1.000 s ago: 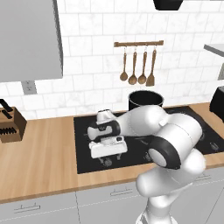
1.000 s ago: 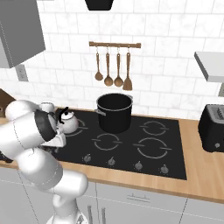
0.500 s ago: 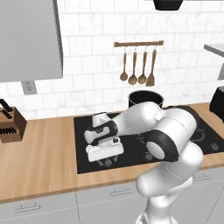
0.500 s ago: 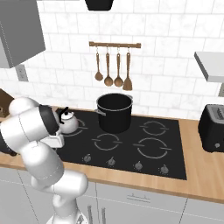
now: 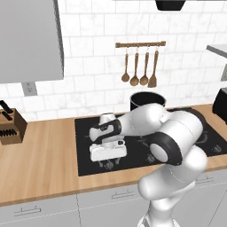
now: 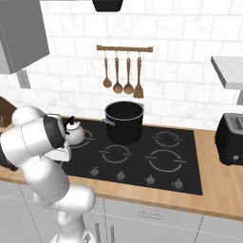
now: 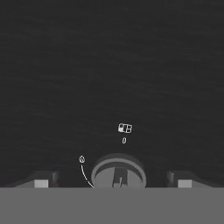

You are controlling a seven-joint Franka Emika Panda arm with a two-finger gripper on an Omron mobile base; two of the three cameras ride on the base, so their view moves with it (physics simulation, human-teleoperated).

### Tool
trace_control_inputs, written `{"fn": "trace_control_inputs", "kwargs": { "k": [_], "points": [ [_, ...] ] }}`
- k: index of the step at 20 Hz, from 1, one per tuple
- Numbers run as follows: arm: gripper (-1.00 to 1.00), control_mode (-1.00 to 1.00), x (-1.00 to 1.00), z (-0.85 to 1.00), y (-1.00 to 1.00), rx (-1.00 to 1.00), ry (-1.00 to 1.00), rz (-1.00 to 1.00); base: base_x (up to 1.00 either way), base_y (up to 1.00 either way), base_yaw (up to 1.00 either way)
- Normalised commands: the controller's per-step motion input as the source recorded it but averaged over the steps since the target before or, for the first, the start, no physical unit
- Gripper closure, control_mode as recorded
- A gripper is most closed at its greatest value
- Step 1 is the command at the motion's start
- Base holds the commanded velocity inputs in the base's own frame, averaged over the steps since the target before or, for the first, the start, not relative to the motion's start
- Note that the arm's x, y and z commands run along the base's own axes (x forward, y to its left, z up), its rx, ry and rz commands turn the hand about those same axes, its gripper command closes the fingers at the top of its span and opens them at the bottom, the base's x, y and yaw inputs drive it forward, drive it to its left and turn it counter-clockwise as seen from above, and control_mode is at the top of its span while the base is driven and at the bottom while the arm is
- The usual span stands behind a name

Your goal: Pick the kettle from the counter and place it on a stove burner. Then turn the burner on.

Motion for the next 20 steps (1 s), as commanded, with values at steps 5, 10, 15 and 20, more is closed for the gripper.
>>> {"fn": "trace_control_inputs", "kwargs": {
  "k": [5, 10, 15, 20],
  "points": [
    [-1.00, -1.00, -0.25, -0.01, 0.11, -0.02, -0.09, 0.00, 0.00, 0.00, 0.00],
    [-1.00, -1.00, -0.06, 0.00, 0.05, -0.02, -0.07, 0.00, 0.00, 0.00, 0.00],
    [-1.00, -1.00, 0.00, -0.05, 0.00, 0.00, -0.03, 0.00, 0.00, 0.00, 0.00],
    [-1.00, -1.00, 0.01, 0.00, 0.00, 0.00, -0.01, 0.00, 0.00, 0.00, 0.00]
  ]
}}
